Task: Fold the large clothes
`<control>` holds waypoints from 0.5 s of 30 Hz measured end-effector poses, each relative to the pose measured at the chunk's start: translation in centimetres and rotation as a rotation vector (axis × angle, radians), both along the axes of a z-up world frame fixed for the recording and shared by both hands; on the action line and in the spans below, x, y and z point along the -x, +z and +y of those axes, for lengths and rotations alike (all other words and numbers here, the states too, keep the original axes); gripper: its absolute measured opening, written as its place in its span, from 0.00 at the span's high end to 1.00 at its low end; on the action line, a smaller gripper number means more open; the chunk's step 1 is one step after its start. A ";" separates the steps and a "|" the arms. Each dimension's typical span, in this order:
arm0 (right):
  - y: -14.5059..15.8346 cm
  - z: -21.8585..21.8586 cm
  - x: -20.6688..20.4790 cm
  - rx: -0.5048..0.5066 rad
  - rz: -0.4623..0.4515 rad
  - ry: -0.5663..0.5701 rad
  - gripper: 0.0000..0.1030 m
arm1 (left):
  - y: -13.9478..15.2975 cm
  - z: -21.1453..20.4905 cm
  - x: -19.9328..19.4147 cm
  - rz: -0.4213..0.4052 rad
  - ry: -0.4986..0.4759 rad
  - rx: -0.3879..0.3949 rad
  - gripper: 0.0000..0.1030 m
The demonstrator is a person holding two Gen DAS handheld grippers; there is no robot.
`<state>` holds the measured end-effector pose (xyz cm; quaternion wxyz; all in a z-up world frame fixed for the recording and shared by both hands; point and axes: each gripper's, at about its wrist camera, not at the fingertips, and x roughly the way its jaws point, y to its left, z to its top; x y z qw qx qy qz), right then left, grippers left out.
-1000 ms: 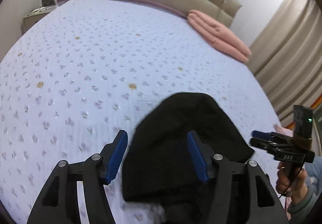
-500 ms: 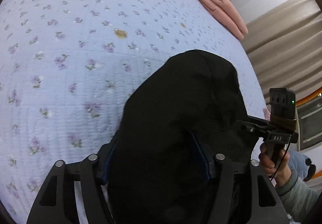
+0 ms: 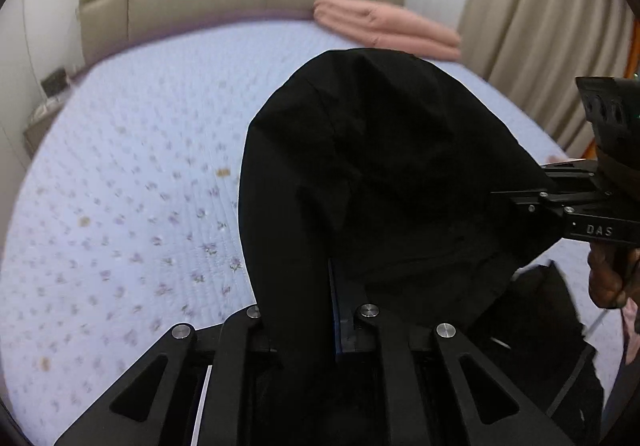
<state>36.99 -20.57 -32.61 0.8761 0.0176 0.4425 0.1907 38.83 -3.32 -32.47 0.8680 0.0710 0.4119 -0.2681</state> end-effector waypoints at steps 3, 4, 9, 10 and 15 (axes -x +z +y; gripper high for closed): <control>2.8 0.7 4.0 0.031 -0.046 0.012 0.84 | 3.2 1.1 4.5 -0.042 -0.020 0.022 0.87; 3.7 1.0 5.3 0.049 -0.060 0.015 0.84 | 4.3 1.3 6.4 -0.058 -0.032 0.017 0.87; 7.1 2.6 12.6 0.137 -0.116 0.014 0.85 | 8.3 1.9 14.7 -0.105 -0.082 -0.017 0.87; 7.7 3.1 14.3 0.154 -0.126 0.012 0.85 | 8.7 1.8 15.7 -0.112 -0.088 -0.023 0.87; 9.6 4.9 20.1 0.250 -0.158 -0.007 0.85 | 9.3 2.0 21.8 -0.153 -0.113 -0.106 0.87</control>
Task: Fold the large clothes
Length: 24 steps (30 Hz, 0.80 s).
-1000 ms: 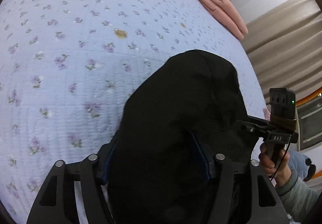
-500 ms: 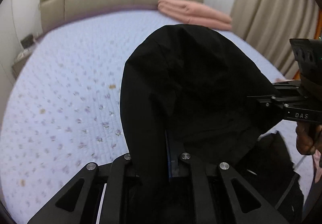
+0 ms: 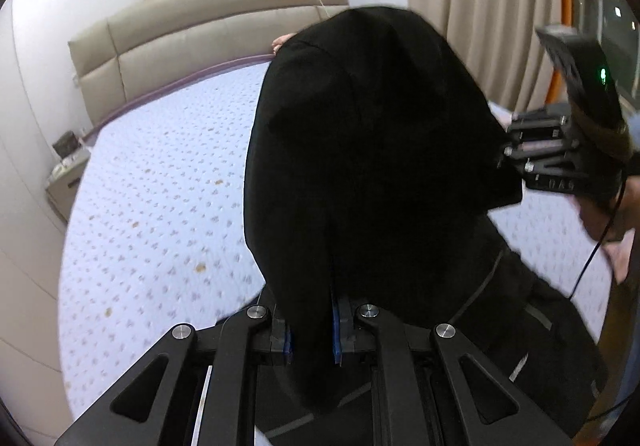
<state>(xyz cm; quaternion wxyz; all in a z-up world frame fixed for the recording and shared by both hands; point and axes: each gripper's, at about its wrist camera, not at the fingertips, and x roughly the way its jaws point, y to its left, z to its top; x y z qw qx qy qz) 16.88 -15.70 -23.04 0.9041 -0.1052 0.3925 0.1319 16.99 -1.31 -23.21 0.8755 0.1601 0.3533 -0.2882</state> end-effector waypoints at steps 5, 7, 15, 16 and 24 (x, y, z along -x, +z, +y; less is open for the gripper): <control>-4.7 1.9 4.0 0.157 0.010 -0.055 0.85 | -5.6 0.5 2.0 0.093 0.042 -0.045 0.84; -8.7 1.9 3.9 0.199 0.069 -0.095 0.83 | -10.0 0.9 1.6 0.164 0.105 -0.097 0.84; -12.6 -3.4 5.4 0.012 0.286 -0.285 0.77 | -11.5 6.5 -0.1 0.268 0.256 -0.081 0.87; -11.6 -4.2 5.6 -0.009 0.278 -0.307 0.75 | -10.3 6.7 -0.6 0.251 0.259 -0.060 0.87; -2.9 -3.4 1.8 -0.201 0.137 -0.313 0.44 | -2.2 1.2 -5.4 0.173 0.153 0.180 0.76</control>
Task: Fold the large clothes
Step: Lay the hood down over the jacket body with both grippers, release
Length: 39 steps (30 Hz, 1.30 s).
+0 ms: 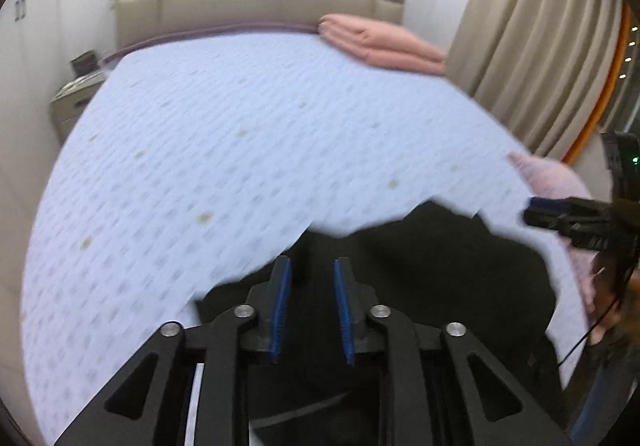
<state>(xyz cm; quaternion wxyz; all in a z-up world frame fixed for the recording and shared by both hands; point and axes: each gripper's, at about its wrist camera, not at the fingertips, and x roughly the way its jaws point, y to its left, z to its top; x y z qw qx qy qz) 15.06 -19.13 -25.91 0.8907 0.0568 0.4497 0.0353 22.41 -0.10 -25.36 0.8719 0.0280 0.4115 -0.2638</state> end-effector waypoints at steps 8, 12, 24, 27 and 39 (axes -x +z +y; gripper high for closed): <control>-3.4 7.1 -1.5 -0.080 0.130 0.101 0.44 | -2.1 -3.4 1.3 0.149 -0.067 0.100 0.74; -9.3 7.9 3.4 -0.066 0.277 0.114 0.44 | -9.2 -2.9 4.2 0.345 -0.050 0.031 0.74; -13.6 5.7 6.6 -0.134 0.317 0.029 0.42 | -11.8 -2.2 6.6 0.387 -0.010 0.081 0.74; -10.0 2.9 7.5 -0.190 0.234 -0.030 0.40 | -8.7 -2.0 6.2 0.313 -0.014 0.127 0.74; -12.0 -3.1 4.4 -0.231 0.250 -0.278 0.80 | -11.4 -1.2 2.7 0.379 0.127 0.168 0.80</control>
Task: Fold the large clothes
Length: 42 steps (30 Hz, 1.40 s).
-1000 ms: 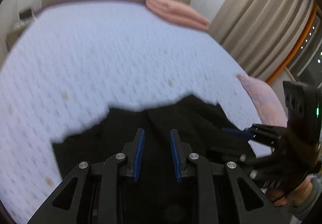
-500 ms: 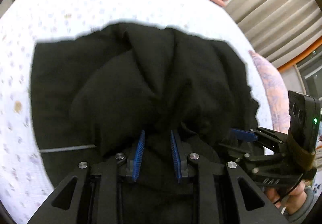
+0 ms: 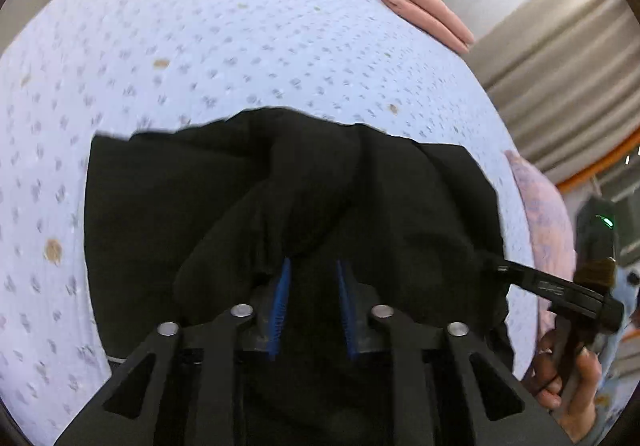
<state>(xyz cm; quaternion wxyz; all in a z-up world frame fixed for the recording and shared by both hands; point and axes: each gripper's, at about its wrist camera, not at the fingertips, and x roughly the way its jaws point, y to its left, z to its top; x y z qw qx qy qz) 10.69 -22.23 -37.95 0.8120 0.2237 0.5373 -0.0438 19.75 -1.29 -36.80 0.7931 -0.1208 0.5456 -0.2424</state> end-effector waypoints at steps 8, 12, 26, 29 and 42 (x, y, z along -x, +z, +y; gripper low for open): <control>-0.6 0.2 -0.5 0.145 0.019 0.002 0.82 | -1.6 1.3 0.7 0.075 0.006 0.135 0.81; -5.3 -1.6 -1.4 0.051 0.039 -0.037 0.73 | -2.0 1.1 0.9 0.066 -0.034 0.133 0.84; 5.1 7.1 1.8 0.101 -0.112 0.188 0.44 | 2.8 -1.3 2.6 -0.072 -0.103 0.046 0.50; 1.7 9.7 0.8 0.140 -0.052 0.251 0.44 | -1.3 -0.7 1.7 0.005 -0.056 0.032 0.53; 1.1 6.2 7.1 0.025 -0.130 0.297 0.44 | 2.2 -0.4 9.2 -0.127 -0.004 -0.052 0.54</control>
